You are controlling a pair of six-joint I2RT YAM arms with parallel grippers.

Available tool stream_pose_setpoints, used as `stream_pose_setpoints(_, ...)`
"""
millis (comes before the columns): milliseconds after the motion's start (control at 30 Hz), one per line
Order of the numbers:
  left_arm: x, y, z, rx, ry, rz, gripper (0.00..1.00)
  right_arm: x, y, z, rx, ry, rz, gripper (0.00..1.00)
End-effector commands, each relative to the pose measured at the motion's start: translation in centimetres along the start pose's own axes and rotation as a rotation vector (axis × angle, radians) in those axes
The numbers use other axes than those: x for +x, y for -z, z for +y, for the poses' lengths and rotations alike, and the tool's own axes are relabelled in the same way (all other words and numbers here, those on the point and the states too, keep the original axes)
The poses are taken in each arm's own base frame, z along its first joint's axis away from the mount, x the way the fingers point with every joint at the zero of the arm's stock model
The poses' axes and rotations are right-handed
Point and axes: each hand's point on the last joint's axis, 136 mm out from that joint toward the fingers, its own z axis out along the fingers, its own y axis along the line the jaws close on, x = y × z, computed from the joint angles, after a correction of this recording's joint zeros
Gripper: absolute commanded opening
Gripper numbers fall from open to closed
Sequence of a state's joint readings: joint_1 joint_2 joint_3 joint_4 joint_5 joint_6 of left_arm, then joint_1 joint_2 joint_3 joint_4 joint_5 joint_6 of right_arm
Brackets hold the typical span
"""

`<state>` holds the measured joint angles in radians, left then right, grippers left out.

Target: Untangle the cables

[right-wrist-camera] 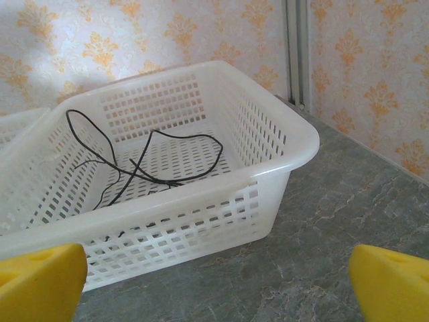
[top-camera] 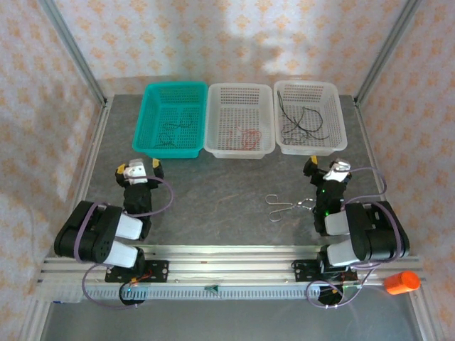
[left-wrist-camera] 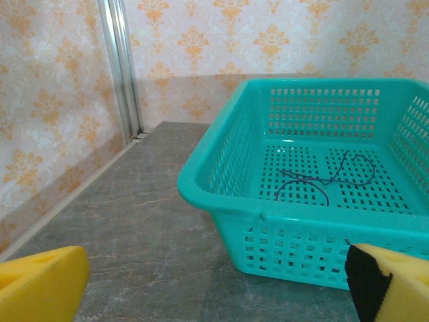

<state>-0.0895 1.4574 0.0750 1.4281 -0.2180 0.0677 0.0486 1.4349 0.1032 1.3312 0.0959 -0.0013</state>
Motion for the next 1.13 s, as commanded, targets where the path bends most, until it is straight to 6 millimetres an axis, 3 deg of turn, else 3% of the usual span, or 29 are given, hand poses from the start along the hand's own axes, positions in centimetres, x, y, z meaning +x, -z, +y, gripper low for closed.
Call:
stream_pose_setpoints(0, -1.8, -0.4, -0.1, 0.026, 0.083, -0.102, 1.00, -1.1, 0.3, 0.0, -0.015, -0.022, -0.068, 1.00)
stream_pose_setpoints(167, -0.1, -3.4, -0.2, -0.010, 0.067, 0.032, 1.00, -0.3, -1.1, 0.4, -0.009, 0.001, -0.015, 1.00)
stream_pose_setpoints(267, 0.0, -3.6, 0.6, -0.027, 0.099, 0.039, 1.00, 0.5, -3.0, 0.7, 0.004, 0.024, 0.056, 1.00)
stream_pose_setpoints(567, 0.0, -3.5, 0.3, -0.014, 0.089, 0.035, 1.00, 0.5, -2.8, 1.0, -0.014, 0.031, 0.054, 1.00)
stream_pose_setpoints(667, 0.0, -3.5, 0.3, -0.012, 0.088, 0.036, 1.00, 0.8, -3.0, 1.9, -0.065, 0.052, 0.073, 1.00)
stream_pose_setpoints(1100, 0.1, -3.6, -0.6, 0.042, 0.071, 0.043, 1.00, 0.8, -3.0, 1.9, -0.065, 0.053, 0.074, 1.00)
